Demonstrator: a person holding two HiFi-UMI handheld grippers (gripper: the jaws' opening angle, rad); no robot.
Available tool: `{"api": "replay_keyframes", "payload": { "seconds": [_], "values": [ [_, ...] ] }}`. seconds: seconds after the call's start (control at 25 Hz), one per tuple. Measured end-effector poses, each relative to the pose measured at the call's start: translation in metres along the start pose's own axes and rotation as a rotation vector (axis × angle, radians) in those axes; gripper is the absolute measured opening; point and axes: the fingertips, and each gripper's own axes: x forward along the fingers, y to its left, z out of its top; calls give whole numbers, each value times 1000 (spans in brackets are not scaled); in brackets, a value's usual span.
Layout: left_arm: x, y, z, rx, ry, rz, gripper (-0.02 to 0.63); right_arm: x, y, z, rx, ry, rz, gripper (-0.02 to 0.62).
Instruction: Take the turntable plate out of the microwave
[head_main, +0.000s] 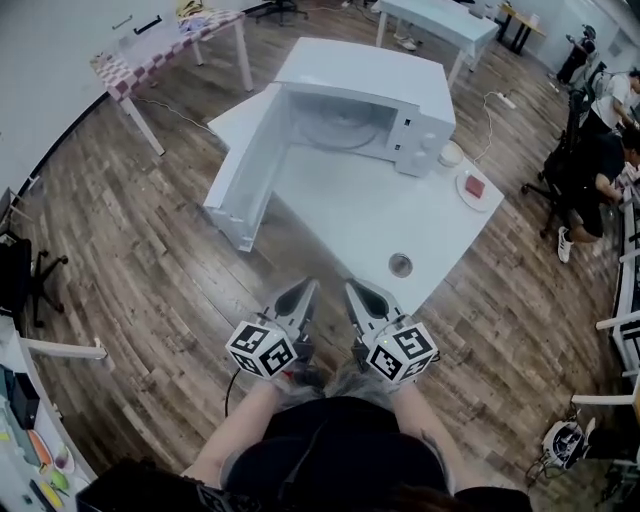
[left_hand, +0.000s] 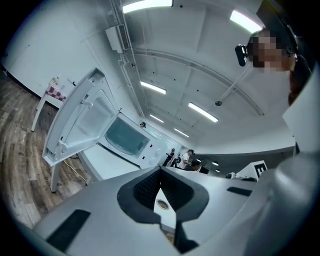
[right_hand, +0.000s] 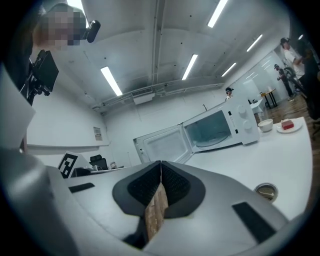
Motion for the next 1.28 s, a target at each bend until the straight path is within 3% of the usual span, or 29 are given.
{"api": "replay_keyframes", "payload": {
  "seconds": [0.4, 0.68, 1.04, 1.28],
  "values": [
    [33, 34, 5, -37, 2, 16, 12, 50, -37, -2, 27, 34, -22, 20],
    [92, 65, 18, -2, 93, 4, 12, 106, -86, 21, 51, 10, -38, 20],
    [173, 101, 30, -14, 125, 2, 12, 139, -154, 35, 65, 33, -110, 20],
    [203, 125, 31, -4, 138, 55, 12, 149, -187, 37, 73, 49, -153, 20]
  ]
}}
